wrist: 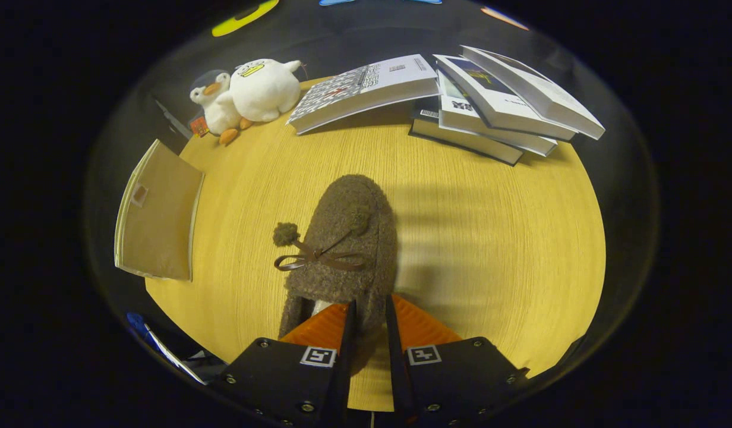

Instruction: Open the storage box then place both shoes into the box .Put the left shoe in first, then the right shoe, with the right side of both shoes facing outward in a uniform manner.

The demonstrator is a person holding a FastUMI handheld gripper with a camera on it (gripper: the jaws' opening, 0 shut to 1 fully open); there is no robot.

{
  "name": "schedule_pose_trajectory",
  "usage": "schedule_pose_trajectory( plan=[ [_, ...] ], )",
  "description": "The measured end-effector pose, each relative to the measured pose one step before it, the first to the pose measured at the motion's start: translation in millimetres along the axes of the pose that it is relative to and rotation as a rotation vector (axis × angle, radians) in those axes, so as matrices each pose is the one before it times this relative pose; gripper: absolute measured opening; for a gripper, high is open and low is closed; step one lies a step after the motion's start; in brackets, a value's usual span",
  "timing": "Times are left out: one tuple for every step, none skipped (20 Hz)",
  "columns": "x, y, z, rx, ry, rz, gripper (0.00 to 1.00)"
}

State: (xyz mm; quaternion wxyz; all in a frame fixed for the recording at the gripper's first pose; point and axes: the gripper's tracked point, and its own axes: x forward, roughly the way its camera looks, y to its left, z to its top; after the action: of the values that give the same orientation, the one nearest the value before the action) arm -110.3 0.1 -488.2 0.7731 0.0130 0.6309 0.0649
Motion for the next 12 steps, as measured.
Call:
schedule_pose_trajectory(
  plan=[
    [4.61,-2.78,2.65,0.01494,-0.00141,-0.00710,0.29],
    [6.16,-0.01,-0.53,0.02843,0.01308,0.00265,0.29],
    [4.88,0.31,-0.72,0.03450,0.01730,0.00278,0.29],
    [2.13,0.98,0.42,0.03325,0.01042,0.00983,0.29],
    [0.14,1.13,0.34,0.01575,0.00292,0.00796,0.29],
    [1.48,-3.27,1.64,0.00336,-0.00195,0.00132,0.28],
    [-3.39,-1.14,1.51,-0.00120,-0.00338,-0.01192,0.13],
    [4.97,-4.47,-0.80,-0.00884,-0.00846,-0.02283,0.12],
    [-5.39,-5.17,-0.17,-0.02738,0.00137,-0.02808,0.01],
    [-3.99,0.35,1.28,-0.00832,-0.00637,-0.00792,0.01],
    [-3.95,3.57,0.96,0.00437,0.00285,0.01089,0.01],
    [-5.34,4.00,-0.50,0.01358,0.01091,0.01613,0.01]
  ],
)
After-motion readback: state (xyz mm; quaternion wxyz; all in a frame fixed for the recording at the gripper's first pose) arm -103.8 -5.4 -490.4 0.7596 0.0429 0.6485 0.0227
